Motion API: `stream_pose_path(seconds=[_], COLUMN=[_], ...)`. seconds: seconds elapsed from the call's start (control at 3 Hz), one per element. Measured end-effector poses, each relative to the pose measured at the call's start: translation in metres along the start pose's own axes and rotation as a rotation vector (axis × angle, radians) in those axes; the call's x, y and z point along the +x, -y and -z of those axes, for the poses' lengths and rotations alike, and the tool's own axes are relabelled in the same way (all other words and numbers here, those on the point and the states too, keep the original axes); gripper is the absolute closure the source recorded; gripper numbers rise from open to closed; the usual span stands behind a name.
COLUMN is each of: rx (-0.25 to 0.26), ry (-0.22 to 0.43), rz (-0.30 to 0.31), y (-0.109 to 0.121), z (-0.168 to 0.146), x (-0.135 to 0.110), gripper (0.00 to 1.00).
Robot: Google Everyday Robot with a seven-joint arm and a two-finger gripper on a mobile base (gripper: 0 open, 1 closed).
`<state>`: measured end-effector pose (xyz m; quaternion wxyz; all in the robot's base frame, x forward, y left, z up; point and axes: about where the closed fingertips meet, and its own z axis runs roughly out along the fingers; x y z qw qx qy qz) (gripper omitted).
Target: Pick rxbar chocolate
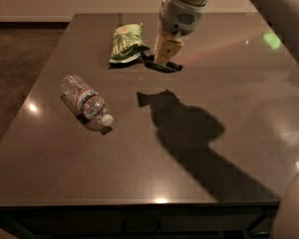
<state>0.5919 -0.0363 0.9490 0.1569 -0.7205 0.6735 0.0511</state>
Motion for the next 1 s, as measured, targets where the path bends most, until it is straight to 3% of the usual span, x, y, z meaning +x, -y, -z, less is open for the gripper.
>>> stream_pose_path(seconds=[0.67, 1.0], rx=[0.063, 0.065], ry=[0.058, 0.059], rz=[0.069, 0.070], y=[-0.005, -0.005], z=[0.051, 0.052], x=[-0.026, -0.027], gripper=[1.00, 1.00])
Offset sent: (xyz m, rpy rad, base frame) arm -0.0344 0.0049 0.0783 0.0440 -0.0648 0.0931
